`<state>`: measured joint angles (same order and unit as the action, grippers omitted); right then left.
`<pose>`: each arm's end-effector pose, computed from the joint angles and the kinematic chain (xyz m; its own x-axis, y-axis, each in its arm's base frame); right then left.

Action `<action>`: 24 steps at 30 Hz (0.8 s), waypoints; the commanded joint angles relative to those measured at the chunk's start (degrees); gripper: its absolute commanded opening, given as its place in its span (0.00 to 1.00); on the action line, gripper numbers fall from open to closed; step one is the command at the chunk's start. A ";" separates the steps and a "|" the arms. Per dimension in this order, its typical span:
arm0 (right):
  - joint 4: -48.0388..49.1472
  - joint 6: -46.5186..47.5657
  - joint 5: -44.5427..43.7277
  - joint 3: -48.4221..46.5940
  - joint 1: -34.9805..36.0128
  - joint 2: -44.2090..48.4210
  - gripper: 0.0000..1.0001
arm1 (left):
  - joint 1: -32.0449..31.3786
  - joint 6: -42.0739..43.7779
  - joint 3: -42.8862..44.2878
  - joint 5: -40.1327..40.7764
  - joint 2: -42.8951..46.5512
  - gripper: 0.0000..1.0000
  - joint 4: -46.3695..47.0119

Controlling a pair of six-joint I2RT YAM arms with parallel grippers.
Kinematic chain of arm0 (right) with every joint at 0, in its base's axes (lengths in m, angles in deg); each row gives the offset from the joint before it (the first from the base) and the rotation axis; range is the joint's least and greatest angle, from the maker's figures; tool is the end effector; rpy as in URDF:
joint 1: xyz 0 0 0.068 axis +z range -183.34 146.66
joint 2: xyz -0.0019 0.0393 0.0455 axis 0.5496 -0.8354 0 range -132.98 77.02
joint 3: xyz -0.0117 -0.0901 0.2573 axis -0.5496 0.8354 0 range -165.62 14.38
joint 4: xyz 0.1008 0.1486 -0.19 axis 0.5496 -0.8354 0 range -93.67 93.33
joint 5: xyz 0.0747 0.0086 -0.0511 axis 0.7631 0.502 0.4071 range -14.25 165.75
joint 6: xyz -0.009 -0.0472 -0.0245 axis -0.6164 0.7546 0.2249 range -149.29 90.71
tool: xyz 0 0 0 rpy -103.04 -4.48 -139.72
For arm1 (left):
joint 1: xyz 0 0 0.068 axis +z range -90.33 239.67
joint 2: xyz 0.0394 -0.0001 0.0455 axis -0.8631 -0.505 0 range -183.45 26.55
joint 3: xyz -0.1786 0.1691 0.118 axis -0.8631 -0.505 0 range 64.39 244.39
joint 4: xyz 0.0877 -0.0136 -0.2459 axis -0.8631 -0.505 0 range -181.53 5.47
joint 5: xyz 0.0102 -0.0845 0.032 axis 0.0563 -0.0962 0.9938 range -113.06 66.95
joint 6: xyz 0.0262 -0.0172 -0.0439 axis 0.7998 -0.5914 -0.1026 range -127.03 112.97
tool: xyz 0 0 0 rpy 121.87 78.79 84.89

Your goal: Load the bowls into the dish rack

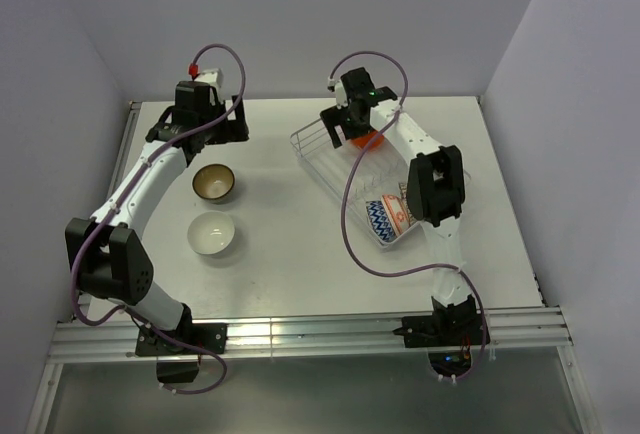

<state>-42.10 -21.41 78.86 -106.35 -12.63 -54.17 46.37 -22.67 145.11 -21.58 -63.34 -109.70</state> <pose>0.4737 0.1811 0.2360 -0.7149 -0.4167 -0.5615 -0.4842 0.8743 -0.0323 0.3520 -0.0821 0.3359 -0.5850 -0.1385 -0.7992 0.0537 0.9765 -0.2086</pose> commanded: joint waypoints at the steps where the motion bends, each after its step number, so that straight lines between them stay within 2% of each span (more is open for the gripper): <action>1: 2.36 0.03 1.36 -1.35 -0.23 5.59 0.96 | 0.20 2.19 2.59 -2.52 0.59 1.00 -0.58; 3: 2.28 0.21 2.42 -1.35 -0.32 8.23 0.98 | 0.47 3.50 2.24 -3.84 1.02 0.99 -0.85; 6: 2.89 0.65 4.97 -0.74 -0.32 12.36 1.00 | 2.48 3.69 0.84 -9.98 1.73 0.99 -0.85; 8: 5.07 0.65 6.63 0.83 -0.41 16.03 1.00 | 5.55 3.60 -0.04 -16.11 2.08 0.99 -0.59; 11: 7.89 0.30 7.60 2.42 -0.49 20.52 1.00 | 9.95 5.09 -2.15 -20.88 2.87 0.99 -0.58; 15: 8.78 -1.90 9.44 2.60 -1.02 24.84 1.00 | 16.80 7.98 -5.22 -23.96 3.05 0.99 -2.77; 19: 9.13 -5.77 15.24 4.09 -3.48 28.71 1.00 | 23.65 13.52 -7.16 -26.52 1.38 0.99 -5.50; 24: 7.46 -6.91 18.68 6.03 -6.29 32.14 1.00 | 24.55 22.56 -11.63 -28.10 -0.02 0.97 -4.80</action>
<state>-34.42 -26.37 94.23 -101.93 -17.55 -23.95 71.59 -7.81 135.69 -45.36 -62.90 -113.96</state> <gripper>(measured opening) 0.997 0.976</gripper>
